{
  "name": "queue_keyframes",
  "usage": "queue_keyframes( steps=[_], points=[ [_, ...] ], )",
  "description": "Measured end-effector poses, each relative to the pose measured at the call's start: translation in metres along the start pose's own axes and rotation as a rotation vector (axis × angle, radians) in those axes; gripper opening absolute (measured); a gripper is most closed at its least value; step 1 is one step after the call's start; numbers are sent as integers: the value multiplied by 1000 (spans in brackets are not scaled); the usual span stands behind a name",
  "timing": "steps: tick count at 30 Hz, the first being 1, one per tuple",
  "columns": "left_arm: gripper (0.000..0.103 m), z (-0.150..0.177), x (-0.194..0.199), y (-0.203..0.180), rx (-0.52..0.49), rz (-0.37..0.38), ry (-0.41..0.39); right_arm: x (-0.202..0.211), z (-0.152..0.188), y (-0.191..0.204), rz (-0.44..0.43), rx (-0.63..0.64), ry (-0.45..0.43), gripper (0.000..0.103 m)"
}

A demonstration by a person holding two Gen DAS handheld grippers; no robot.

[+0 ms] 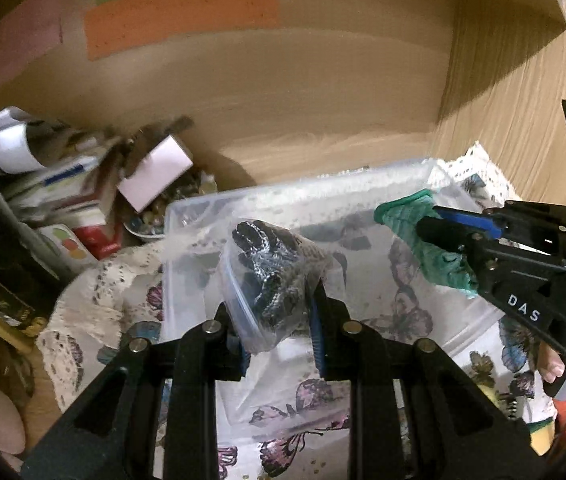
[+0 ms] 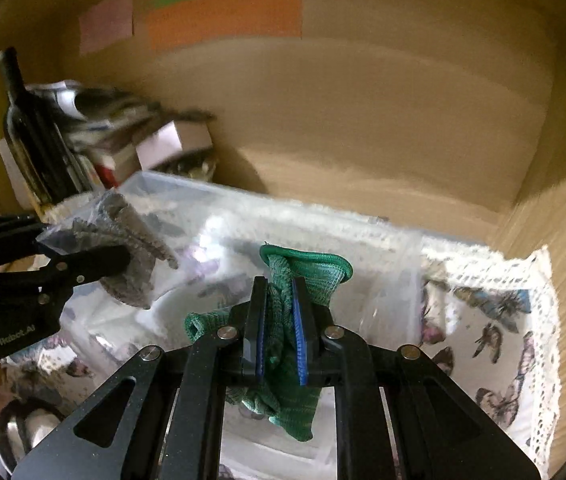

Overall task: Organize soft objects
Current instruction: 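Carry both items into the clear box and open both tools, then grasp the yellow sponge with the right tool while the left tool grasps the black-and-white eye mask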

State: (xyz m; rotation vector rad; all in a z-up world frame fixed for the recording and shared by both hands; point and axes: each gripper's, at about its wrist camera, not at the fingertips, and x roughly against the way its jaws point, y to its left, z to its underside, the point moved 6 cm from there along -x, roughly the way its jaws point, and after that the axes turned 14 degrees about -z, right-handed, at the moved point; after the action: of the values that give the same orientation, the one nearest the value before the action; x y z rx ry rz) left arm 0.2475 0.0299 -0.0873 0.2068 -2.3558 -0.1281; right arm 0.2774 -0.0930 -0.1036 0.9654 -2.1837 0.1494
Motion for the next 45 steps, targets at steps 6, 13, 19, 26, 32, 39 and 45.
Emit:
queue_keyframes(
  steps=[6, 13, 19, 26, 32, 39, 45],
  points=[
    [24, 7, -21, -10, -25, 23, 70, -13, 7, -3, 7, 2, 53, 12],
    [45, 10, -25, -8, -10, 33, 110, -7, 1, -2, 55, 29, 24, 32],
    [59, 7, -10, -3, 9, 39, 78, 19, -6, 4, 79, 57, -58, 63],
    [82, 1, 30, 7, 29, 25, -22, 57, -12, 17, 83, 87, -153, 79],
    [97, 4, 63, 18, 45, -7, -87, 95, -3, 28, 80, 99, -221, 82],
    [99, 25, 98, 26, 56, -39, -160, 130, 23, 43, 85, 106, -278, 84],
    [100, 48, 115, 27, 62, -44, -172, 140, 53, 53, 59, 77, -276, 85]
  ],
)
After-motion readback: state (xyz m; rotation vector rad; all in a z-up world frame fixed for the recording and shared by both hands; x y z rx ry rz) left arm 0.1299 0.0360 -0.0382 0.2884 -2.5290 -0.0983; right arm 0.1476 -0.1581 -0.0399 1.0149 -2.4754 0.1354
